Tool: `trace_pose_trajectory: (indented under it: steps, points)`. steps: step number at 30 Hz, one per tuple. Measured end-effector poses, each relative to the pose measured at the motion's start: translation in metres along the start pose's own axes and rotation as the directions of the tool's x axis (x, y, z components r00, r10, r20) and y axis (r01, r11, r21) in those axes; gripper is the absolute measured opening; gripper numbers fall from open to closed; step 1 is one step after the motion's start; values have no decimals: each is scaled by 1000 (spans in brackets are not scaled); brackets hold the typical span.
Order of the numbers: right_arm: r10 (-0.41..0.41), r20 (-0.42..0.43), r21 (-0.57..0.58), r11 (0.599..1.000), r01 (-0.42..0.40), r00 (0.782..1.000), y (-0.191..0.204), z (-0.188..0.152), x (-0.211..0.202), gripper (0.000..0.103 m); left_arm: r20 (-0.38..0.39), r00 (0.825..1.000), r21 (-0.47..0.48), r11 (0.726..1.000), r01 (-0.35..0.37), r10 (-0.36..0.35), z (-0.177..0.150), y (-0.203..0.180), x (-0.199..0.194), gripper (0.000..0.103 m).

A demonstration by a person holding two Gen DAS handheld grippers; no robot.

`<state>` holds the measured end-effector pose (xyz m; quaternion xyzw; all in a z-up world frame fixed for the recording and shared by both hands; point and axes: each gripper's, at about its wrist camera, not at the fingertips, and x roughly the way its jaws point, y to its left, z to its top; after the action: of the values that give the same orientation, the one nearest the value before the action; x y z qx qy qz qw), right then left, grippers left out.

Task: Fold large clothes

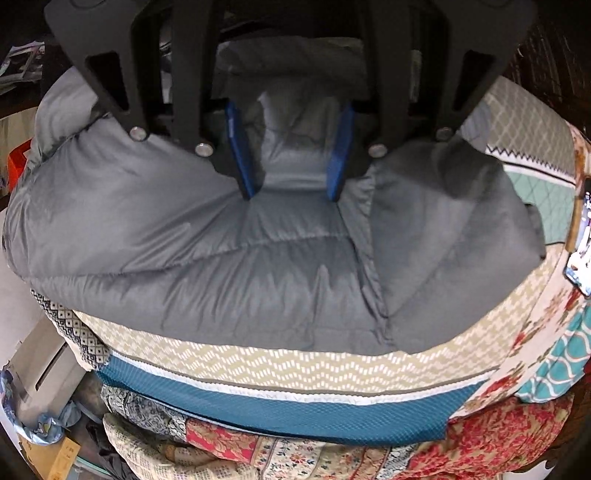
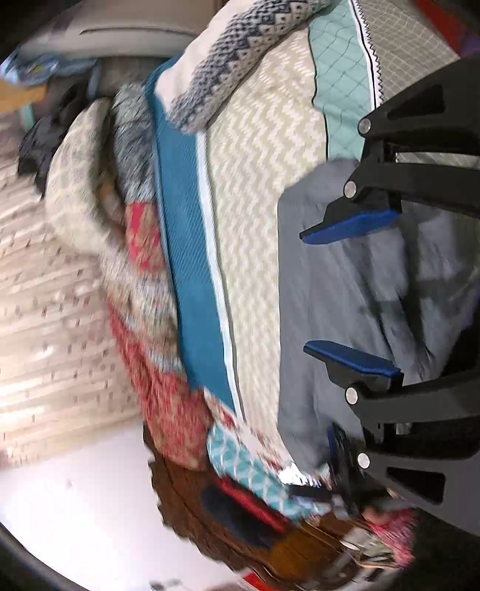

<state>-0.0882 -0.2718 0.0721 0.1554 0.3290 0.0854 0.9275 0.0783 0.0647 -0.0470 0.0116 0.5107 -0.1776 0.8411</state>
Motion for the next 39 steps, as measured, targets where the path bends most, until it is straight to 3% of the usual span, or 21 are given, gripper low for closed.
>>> trace_pose_trajectory:
  steps: [3,6,10,16,19,26,32,39]
  points:
    - [-20,-101,24,999,22,995,-12,-10,31,102,-3,1000,11,1000,-1,1,3,1,1,39]
    - [-25,-228,6,1000,27,973,-4,-40,58,102,-4,1000,15,1000,6,-6,5,4,2,39]
    - [-14,-299,44,999,28,954,2,-78,75,102,-17,1000,45,999,8,-8,9,5,9,39]
    - [46,-297,170,985,5,954,-13,-103,92,102,17,998,149,987,-66,65,8,-9,26,39]
    - [24,-305,125,992,15,952,-10,-110,100,102,46,996,171,981,-88,82,4,-11,39,40]
    - [-14,-302,87,995,42,953,-8,-116,101,102,10,990,156,978,-141,142,12,-15,48,40]
    - [-39,-270,77,995,61,962,-1,-115,74,102,-13,982,134,974,-184,187,11,-17,37,44]
    - [-18,-115,109,994,31,993,-2,-93,8,102,-20,981,110,976,-190,193,7,-17,25,47]
